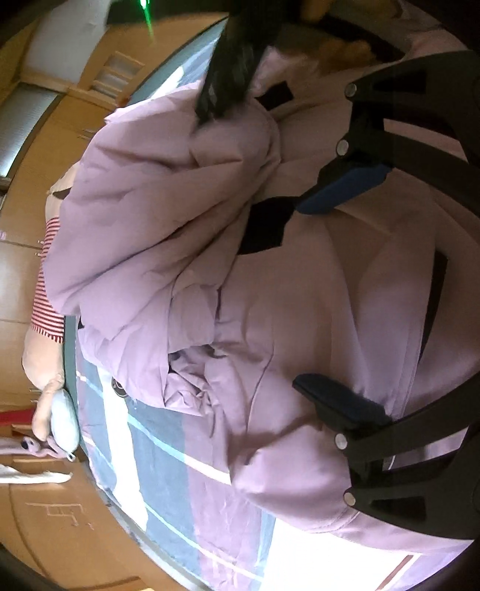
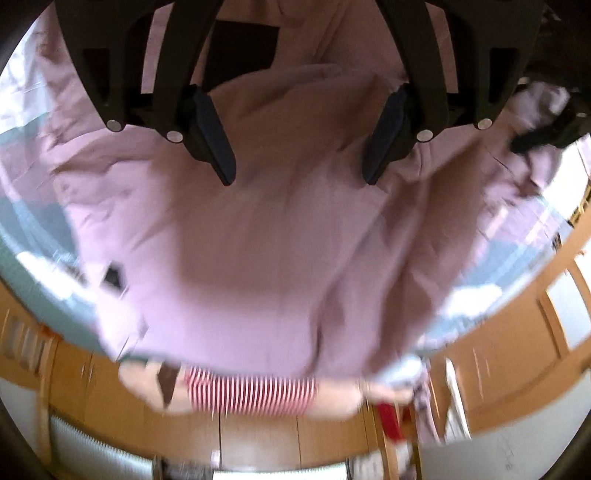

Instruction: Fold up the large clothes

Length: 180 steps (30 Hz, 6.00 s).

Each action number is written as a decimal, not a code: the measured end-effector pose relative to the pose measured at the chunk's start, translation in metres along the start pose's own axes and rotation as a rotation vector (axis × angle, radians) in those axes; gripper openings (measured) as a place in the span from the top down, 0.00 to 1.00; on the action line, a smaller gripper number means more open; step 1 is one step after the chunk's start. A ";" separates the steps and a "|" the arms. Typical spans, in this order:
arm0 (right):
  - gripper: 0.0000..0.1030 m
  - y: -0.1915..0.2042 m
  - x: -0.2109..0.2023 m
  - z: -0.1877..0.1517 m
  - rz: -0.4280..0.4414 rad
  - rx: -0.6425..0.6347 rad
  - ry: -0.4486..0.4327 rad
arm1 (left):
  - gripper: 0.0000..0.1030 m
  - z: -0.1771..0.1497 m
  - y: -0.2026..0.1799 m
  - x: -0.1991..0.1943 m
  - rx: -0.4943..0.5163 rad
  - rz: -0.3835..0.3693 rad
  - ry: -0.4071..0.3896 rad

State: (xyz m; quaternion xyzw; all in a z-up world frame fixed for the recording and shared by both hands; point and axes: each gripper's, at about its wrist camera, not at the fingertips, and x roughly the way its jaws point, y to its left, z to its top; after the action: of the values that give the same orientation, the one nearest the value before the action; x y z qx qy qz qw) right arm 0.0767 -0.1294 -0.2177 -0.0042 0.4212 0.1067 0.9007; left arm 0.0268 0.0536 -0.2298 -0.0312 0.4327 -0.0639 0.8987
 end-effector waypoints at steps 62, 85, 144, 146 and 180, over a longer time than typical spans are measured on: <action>0.83 -0.108 -0.228 -0.143 0.438 0.385 0.326 | 0.78 -0.093 0.161 -0.114 -0.470 -0.485 0.225; 0.88 -0.298 -0.029 0.073 0.299 0.905 -0.189 | 0.52 0.133 0.160 -0.045 -0.706 -0.534 -0.237; 0.39 0.096 0.139 0.225 0.071 -0.060 0.029 | 0.03 0.119 0.099 0.033 -0.331 0.059 0.164; 0.38 0.110 0.135 0.228 -0.008 -0.099 0.006 | 0.03 0.118 0.098 0.034 -0.318 0.066 0.179; 0.11 0.038 0.029 0.170 -0.094 -0.112 -0.166 | 0.02 0.119 0.097 0.023 -0.414 0.020 0.098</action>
State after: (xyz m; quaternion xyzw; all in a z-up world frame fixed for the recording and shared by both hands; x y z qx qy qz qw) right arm 0.2155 -0.0703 -0.1269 -0.0653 0.3380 0.0877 0.9348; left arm 0.1425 0.1462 -0.1837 -0.2077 0.4803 0.0339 0.8515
